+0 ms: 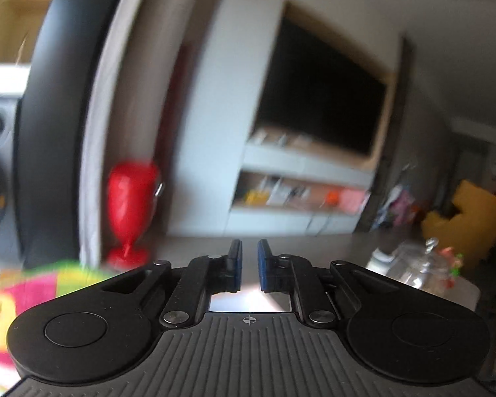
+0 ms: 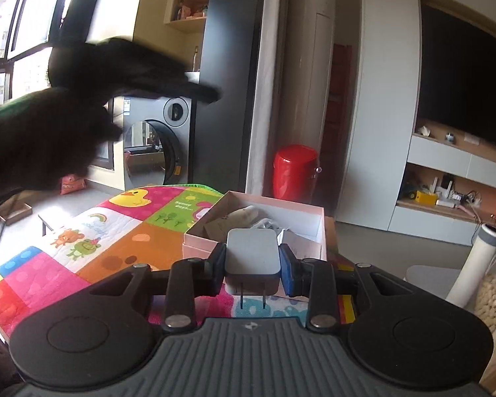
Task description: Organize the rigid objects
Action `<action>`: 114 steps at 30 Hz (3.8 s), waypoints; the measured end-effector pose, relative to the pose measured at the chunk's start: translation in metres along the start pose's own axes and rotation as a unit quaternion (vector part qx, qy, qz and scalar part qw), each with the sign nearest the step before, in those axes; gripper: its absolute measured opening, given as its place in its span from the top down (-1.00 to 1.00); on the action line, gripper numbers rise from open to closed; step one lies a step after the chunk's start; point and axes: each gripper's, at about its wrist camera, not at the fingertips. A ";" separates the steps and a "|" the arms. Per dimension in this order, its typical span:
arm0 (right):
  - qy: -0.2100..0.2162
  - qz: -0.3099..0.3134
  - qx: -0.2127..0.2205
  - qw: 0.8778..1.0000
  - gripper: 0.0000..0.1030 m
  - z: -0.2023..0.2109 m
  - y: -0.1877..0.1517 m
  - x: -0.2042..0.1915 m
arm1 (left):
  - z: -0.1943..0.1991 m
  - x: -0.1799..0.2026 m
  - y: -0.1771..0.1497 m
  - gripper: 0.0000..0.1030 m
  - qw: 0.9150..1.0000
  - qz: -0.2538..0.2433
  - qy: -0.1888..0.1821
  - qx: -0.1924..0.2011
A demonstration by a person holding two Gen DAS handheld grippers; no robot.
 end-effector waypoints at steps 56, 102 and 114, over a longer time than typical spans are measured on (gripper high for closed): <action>0.004 -0.034 -0.147 0.989 0.37 -0.050 -0.090 0.005 | 0.059 0.020 -0.197 0.27 0.957 -0.166 -0.057 -0.230; -0.065 -0.086 -0.109 0.988 -0.06 -0.129 0.016 0.063 | 0.015 -0.039 -0.096 0.37 0.993 -0.033 0.003 -0.116; -0.071 -0.094 -0.186 0.975 -0.30 -0.121 -0.072 -0.002 | 0.056 -0.043 -0.173 0.05 0.971 -0.045 0.116 -0.202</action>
Point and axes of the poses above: each gripper's, at about its wrist camera, not at the fingertips, and z roughly against the way its jaws point, x to its right, y to its top, and after that the axes turned 7 degrees about x, right-handed
